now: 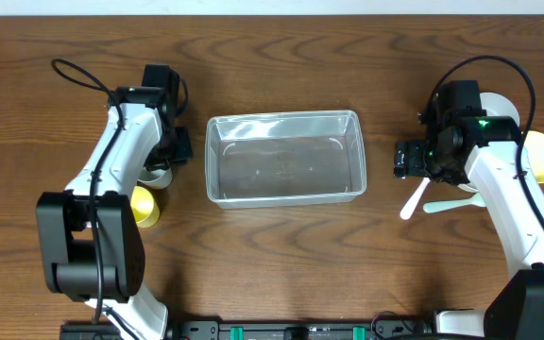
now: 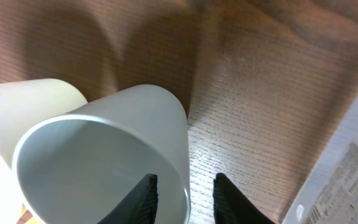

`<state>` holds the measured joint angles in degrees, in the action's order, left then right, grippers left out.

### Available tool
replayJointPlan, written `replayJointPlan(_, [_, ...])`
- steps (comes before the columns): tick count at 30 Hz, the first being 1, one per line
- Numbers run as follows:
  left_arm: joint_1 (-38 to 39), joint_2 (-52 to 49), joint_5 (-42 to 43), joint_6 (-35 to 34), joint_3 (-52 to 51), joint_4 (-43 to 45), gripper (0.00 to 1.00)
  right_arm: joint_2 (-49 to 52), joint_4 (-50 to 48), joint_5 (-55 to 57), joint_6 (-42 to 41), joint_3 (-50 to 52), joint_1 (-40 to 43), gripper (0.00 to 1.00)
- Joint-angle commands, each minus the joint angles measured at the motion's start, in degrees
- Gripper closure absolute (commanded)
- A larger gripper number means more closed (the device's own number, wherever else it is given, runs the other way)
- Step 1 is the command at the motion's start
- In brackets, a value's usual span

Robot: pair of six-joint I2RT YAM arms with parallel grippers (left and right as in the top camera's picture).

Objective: Pack container
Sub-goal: 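Move the left gripper to the grey-green cup and grasp its rim, then carry the grey-green cup with the left gripper into the container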

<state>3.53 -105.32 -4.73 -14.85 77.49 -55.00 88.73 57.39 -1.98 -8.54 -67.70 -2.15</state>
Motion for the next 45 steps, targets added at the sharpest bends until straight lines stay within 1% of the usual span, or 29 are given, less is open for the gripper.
replayJointPlan(1, [0.0, -1.4, -0.9, 0.4, -0.6, 0.1, 0.76, 0.1, 0.1, -0.4, 0.2, -0.8, 0.3, 0.11])
replayJointPlan(3, [0.0, -1.4, -0.9, 0.4, -0.6, 0.3, 0.81, 0.1, 0.1, -0.4, 0.2, -0.8, 0.3, 0.12])
replayJointPlan(4, [0.0, -1.4, -0.9, 0.4, -0.6, 0.4, 0.81, 0.1, 0.1, -0.4, 0.2, -0.8, 0.3, 0.12])
replayJointPlan(5, [0.0, -1.4, -0.9, 0.4, -0.6, 0.7, 0.86, 0.1, 0.1, -0.4, 0.2, -0.8, 0.3, 0.12])
replayJointPlan(6, [0.0, -1.4, -0.9, 0.4, -0.6, 1.0, 0.88, 0.1, 0.1, -0.4, 0.2, -0.8, 0.3, 0.12])
replayJointPlan(10, [0.2, -1.4, -0.9, 0.4, -0.2, 2.2, 0.94, 0.1, 0.1, -0.4, 0.2, -0.8, 0.3, 0.12])
replayJointPlan(15, [0.7, -0.4, -0.7, 0.9, 2.6, 1.4, 0.94, 0.1, 0.2, -0.4, 0.2, -0.8, 0.3, 0.12])
replayJointPlan(18, [2.1, 2.1, -0.4, 1.3, 4.9, -0.2, 0.94, 0.1, 0.2, -0.4, 0.2, -0.8, 0.3, 0.12])
replayJointPlan(23, [7.0, 8.6, -0.4, 2.2, 11.0, -3.7, 0.94, 0.1, 0.2, -0.4, 0.2, -0.8, 0.3, 0.12])
replayJointPlan(26, [12.4, 12.4, -0.4, 2.8, 13.7, -3.7, 0.94, 0.1, 0.3, -0.4, 0.2, -0.8, 0.3, 0.12])
replayJointPlan(29, [18.8, 13.6, -0.4, 2.8, 14.3, -3.7, 0.94, 0.1, 0.3, -0.4, 0.2, -0.8, 0.3, 0.11])
replayJointPlan(33, [25.2, 11.3, -0.4, 2.8, 14.1, -4.3, 0.94, 0.1, 0.3, -0.4, 0.2, -0.8, 0.3, 0.11])
replayJointPlan(35, [26.6, 9.0, -0.5, 2.8, 13.9, -4.3, 0.94, 0.1, 0.3, -0.5, 0.2, -0.8, 0.3, 0.11])
replayJointPlan(45, [26.2, -4.7, -0.5, 2.8, 13.8, -3.5, 0.94, 0.1, 1.3, -0.4, 0.2, -0.8, 0.3, 0.11])
